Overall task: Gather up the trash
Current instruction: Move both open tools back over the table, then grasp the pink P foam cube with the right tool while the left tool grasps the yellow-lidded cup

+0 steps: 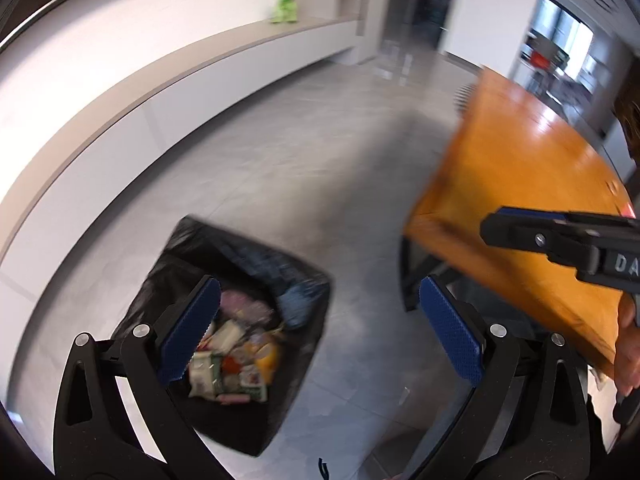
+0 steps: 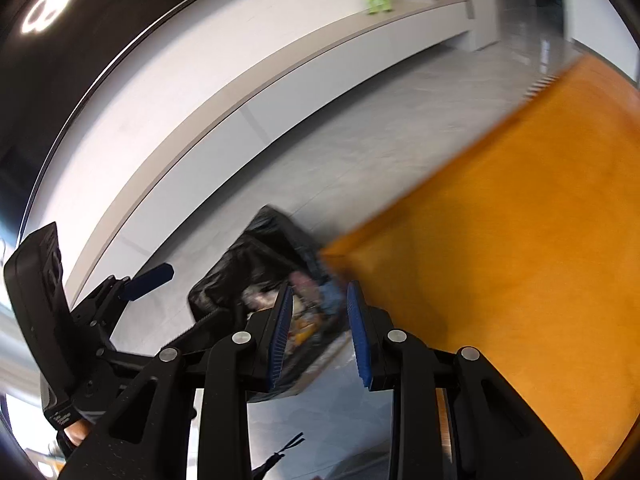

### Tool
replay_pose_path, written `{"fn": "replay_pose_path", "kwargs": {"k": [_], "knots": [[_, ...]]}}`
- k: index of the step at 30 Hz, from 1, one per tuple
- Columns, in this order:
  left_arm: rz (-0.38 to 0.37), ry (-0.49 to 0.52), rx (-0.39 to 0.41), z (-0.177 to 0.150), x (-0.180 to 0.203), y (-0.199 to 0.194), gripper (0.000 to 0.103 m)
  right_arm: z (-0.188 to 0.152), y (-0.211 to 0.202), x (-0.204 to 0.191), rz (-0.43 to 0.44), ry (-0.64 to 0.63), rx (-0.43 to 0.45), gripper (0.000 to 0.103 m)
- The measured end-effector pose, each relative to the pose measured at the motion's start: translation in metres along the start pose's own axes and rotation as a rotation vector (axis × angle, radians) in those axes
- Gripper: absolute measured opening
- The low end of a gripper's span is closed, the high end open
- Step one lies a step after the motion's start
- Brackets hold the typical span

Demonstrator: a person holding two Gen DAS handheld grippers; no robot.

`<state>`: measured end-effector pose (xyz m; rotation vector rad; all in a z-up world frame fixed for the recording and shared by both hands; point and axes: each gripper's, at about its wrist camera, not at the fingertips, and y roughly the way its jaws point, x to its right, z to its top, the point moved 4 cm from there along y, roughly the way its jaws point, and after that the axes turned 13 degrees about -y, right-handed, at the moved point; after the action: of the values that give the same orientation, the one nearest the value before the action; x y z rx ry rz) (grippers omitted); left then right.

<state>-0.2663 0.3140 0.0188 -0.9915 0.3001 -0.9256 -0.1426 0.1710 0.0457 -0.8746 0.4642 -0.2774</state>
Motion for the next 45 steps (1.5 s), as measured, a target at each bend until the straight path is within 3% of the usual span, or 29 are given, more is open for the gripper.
{"fn": "replay_pose_path", "kwargs": {"k": [12, 15, 25, 28, 33, 42, 43, 44, 45], "knots": [[-0.188, 0.287, -0.066, 0.013, 0.196, 0.032, 0.097, -0.06, -0.094, 0.161, -0.194, 0.268, 0.073, 0.035], [-0.231, 0.346, -0.086, 0.013, 0.244, 0.042, 0.097, -0.078, -0.118, 0.197, -0.26, 0.329, 0.092, 0.048], [-0.316, 0.541, -0.173, -0.001, 0.39, 0.065, 0.097, -0.152, -0.197, 0.327, -0.48, 0.571, 0.119, 0.049], [-0.342, 0.596, -0.199, -0.006, 0.429, 0.073, 0.097, -0.17, -0.217, 0.36, -0.556, 0.641, 0.117, 0.063], [-0.375, 0.646, -0.259, -0.01, 0.487, 0.09, 0.097, -0.192, -0.237, 0.407, -0.643, 0.723, 0.1, 0.074], [-0.366, 0.685, -0.301, -0.009, 0.547, 0.118, 0.097, -0.189, -0.223, 0.464, -0.717, 0.718, 0.012, 0.073], [-0.365, 0.689, -0.302, -0.01, 0.549, 0.119, 0.097, -0.188, -0.22, 0.469, -0.718, 0.712, 0.004, 0.054], [-0.362, 0.694, -0.302, -0.01, 0.555, 0.122, 0.097, -0.19, -0.224, 0.472, -0.707, 0.717, 0.001, 0.046], [-0.36, 0.699, -0.301, -0.01, 0.559, 0.124, 0.097, -0.191, -0.226, 0.476, -0.703, 0.734, 0.016, 0.046]]}}
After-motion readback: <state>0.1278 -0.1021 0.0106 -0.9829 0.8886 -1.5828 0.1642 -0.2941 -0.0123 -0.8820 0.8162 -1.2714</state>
